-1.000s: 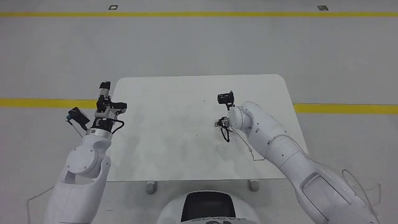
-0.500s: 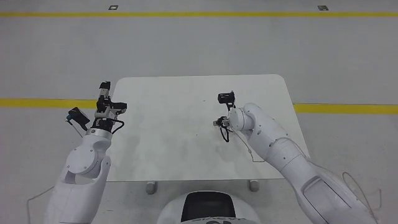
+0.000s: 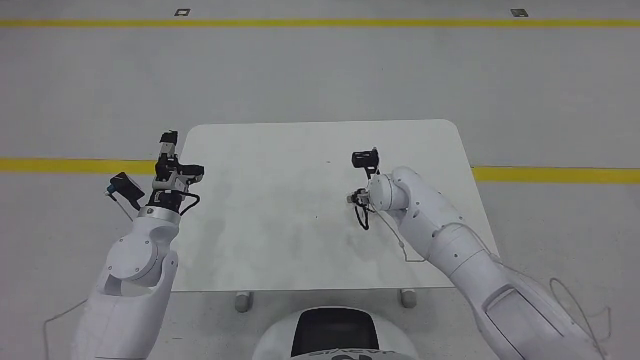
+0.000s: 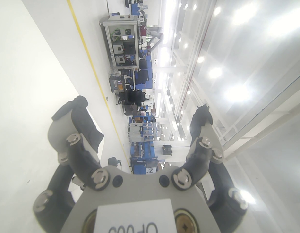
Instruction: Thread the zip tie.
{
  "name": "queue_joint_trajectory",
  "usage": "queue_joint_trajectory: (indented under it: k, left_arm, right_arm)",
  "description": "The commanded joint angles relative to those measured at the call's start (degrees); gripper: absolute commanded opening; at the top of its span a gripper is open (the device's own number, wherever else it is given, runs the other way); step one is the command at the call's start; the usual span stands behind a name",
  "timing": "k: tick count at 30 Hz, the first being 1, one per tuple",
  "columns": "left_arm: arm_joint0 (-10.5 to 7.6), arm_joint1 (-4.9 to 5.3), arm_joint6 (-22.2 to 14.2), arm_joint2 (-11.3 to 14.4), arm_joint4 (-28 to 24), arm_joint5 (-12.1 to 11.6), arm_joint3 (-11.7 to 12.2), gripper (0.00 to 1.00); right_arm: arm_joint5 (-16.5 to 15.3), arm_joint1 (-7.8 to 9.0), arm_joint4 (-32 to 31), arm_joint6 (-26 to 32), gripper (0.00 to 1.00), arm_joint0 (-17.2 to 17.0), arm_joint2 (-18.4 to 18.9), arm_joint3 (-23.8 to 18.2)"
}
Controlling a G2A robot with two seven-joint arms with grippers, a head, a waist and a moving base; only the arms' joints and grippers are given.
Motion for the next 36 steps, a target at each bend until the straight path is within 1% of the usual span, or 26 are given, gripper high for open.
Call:
queue_joint_trajectory:
  k: [1,4,5,7,11,14,24,28,36]
  left_arm:
    - [0.00,0.00,0.00,0.00,0.00,0.00,0.00,1.00]
    - [0.00,0.00,0.00,0.00,0.00,0.00,0.00,1.00]
    - [0.00,0.00,0.00,0.00,0.00,0.00,0.00,1.00]
    - [0.00,0.00,0.00,0.00,0.00,0.00,0.00,1.00]
    - [0.00,0.00,0.00,0.00,0.00,0.00,0.00,1.00]
    - [0.00,0.00,0.00,0.00,0.00,0.00,0.00,1.00]
    - [0.00,0.00,0.00,0.00,0.00,0.00,0.00,1.00]
    - [0.00,0.00,0.00,0.00,0.00,0.00,0.00,1.00]
    - [0.00,0.00,0.00,0.00,0.00,0.00,0.00,1.00]
  right_arm:
    - [0.00,-0.23,-0.24,0.10,0.48,0.12,-0.02,0.42]
    - [0.00,-0.64,-0.80,0.02,0.47,0.30,0.05,1.14]
    - [0.00,-0.78,-1.05,-0.08,0.45,0.36,0.12,1.39]
    - [0.00,-1.11,-1.45,-0.28,0.45,0.45,0.32,1.95]
    - [0.00,-1.95,-2.45,-0.63,0.43,0.75,0.79,3.71]
    - [0.00,-2.68,-2.79,-0.64,0.44,1.13,1.15,5.39]
    - [0.00,-4.84,-3.14,-1.24,0.34,2.66,1.24,10.69]
    - [0.00,-5.68,-3.32,-1.48,0.35,3.36,1.01,12.87]
    - [0.00,-7.19,-2.91,-2.52,0.30,4.85,0.71,17.02]
